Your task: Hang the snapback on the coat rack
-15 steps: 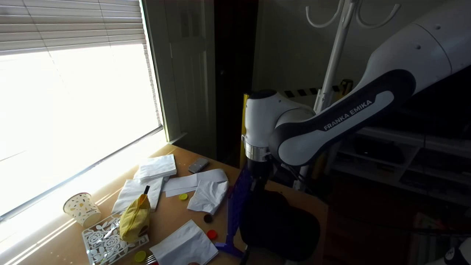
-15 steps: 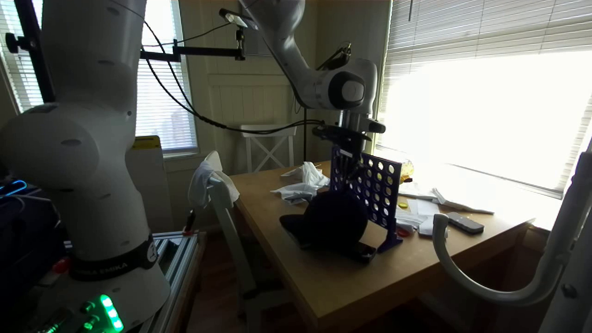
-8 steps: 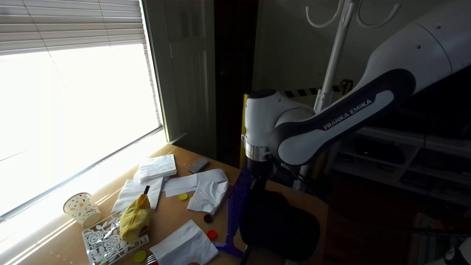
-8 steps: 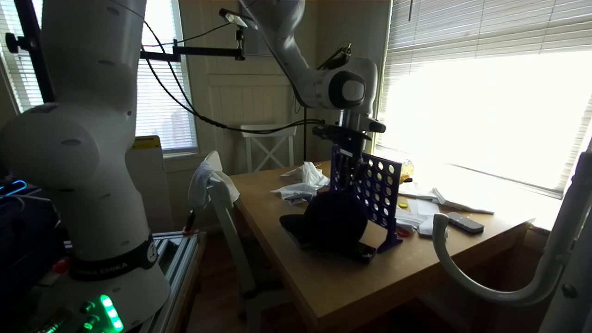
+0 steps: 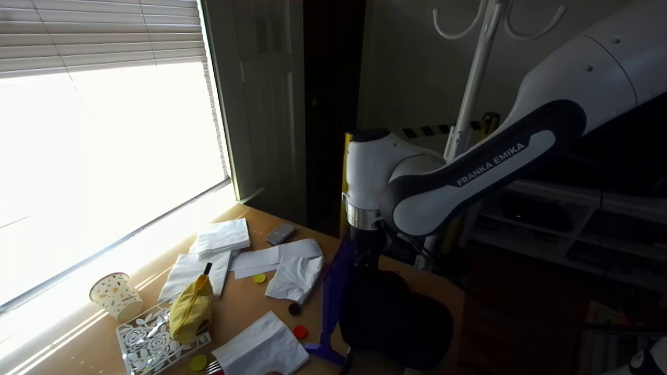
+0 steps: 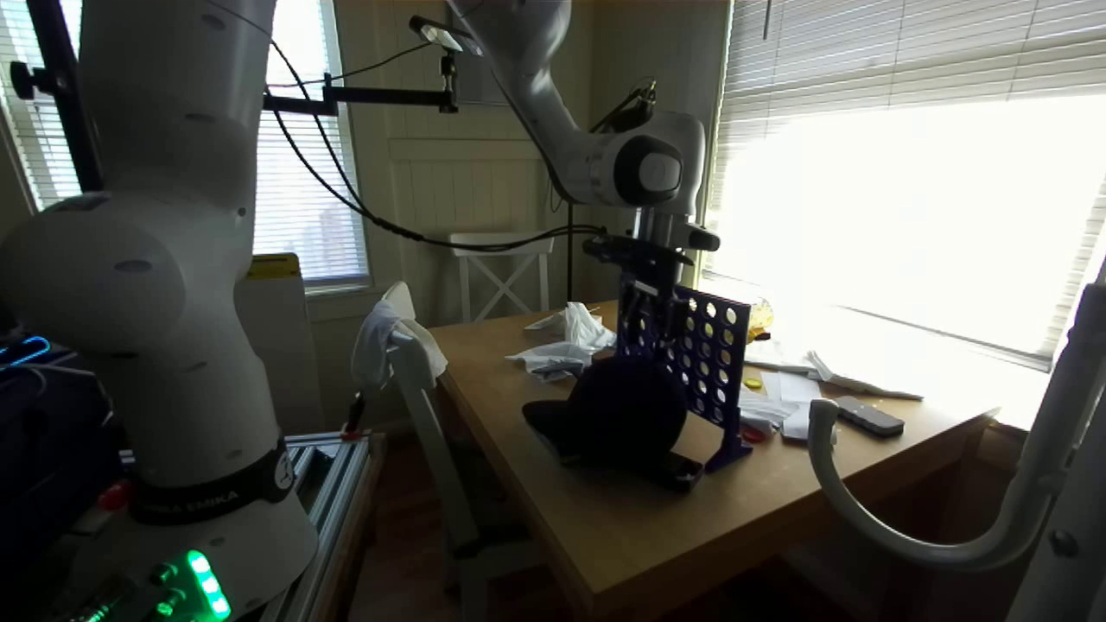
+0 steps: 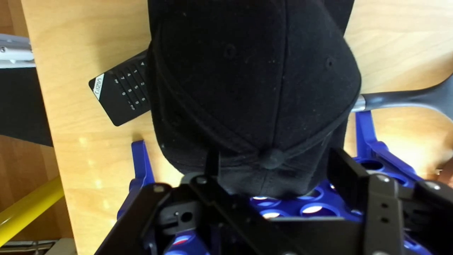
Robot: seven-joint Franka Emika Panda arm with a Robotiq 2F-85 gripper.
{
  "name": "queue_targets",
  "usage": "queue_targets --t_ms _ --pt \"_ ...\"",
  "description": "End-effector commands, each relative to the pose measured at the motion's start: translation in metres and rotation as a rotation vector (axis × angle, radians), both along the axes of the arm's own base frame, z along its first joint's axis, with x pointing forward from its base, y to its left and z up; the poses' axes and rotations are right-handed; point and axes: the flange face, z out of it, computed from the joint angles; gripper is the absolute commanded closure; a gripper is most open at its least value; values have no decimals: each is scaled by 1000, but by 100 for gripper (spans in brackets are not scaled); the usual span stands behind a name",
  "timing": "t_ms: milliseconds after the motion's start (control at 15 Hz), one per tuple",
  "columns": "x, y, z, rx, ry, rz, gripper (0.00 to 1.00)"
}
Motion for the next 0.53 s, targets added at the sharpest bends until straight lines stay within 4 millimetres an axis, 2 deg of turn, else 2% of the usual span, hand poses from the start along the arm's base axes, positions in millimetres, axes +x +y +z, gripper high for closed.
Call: queue_targets --t_ms 0,133,267,333,400,467 --pt "2 2 -7 -18 4 -2 40" --pt "2 3 -8 -19 5 -1 43" --pt "2 3 -8 -21 4 1 53" --pt "2 3 -8 -21 4 1 48" --pt "2 3 -7 -21 3 0 54" --pt "2 3 -7 -21 4 0 55"
